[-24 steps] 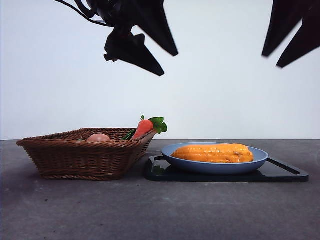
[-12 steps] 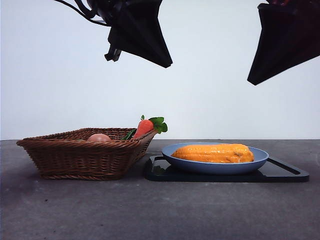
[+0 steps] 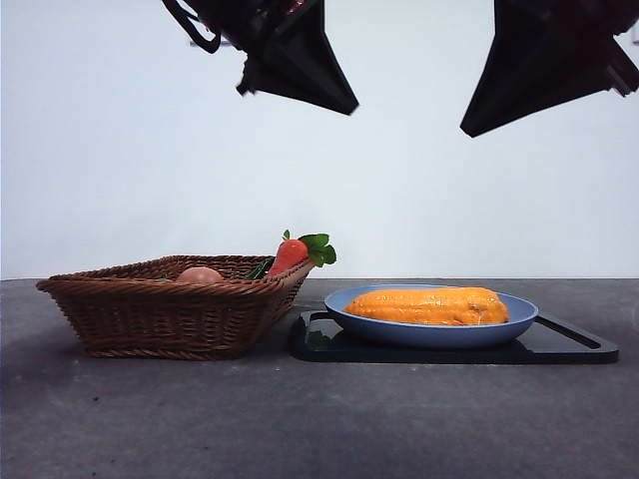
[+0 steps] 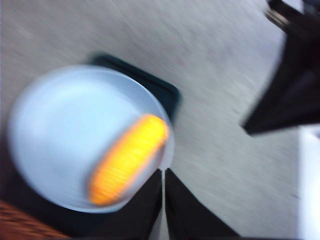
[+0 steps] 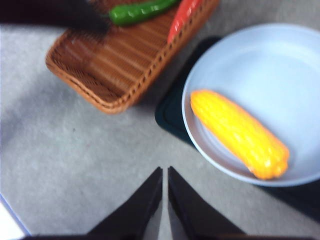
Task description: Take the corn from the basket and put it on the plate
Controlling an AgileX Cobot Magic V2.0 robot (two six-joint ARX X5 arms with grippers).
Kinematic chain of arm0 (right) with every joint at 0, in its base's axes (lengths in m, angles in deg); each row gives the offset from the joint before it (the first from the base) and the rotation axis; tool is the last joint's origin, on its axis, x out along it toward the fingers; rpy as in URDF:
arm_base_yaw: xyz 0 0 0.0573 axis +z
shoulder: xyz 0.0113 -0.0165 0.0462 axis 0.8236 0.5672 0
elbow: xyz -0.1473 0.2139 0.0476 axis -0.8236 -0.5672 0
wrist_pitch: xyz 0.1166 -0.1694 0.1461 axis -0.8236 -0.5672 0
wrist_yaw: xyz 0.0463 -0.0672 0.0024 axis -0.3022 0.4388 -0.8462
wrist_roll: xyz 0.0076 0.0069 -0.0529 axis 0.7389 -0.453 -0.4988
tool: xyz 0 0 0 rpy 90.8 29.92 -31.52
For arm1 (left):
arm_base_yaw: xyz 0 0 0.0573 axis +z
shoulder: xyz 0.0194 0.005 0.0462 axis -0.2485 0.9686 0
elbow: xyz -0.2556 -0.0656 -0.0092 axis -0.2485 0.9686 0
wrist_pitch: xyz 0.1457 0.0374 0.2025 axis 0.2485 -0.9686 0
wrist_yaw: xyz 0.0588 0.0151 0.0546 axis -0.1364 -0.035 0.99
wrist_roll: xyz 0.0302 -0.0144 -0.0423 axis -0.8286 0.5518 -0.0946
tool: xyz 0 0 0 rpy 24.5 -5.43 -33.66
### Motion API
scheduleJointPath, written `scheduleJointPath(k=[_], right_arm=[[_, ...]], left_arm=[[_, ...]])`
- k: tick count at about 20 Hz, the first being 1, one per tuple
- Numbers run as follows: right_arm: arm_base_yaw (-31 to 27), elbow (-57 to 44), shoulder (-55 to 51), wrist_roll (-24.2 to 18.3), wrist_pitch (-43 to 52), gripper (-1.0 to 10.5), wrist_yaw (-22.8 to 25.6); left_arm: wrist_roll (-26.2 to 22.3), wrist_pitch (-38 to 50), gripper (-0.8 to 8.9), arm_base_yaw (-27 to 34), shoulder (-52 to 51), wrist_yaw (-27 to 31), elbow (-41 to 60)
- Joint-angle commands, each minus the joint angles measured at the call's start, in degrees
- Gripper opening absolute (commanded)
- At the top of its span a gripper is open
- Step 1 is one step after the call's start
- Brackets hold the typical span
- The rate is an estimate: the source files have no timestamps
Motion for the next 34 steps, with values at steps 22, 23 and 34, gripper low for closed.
scheduleJointPath(k=[22, 23, 34], right_arm=[[0.22, 0.44, 0.48, 0.33, 5.22, 0.0, 0.04], [0.22, 0.44, 0.48, 0.33, 5.22, 0.0, 0.04], [0.22, 0.44, 0.48, 0.33, 5.22, 0.0, 0.02]], left_arm=[[18.88, 37.27, 0.08, 40.87, -78.29, 21.38, 70.42], [18.88, 37.24, 0.08, 40.87, -80.7, 21.38, 73.02], [20.33, 25.33, 0.08, 40.87, -98.16, 21.4, 89.18]])
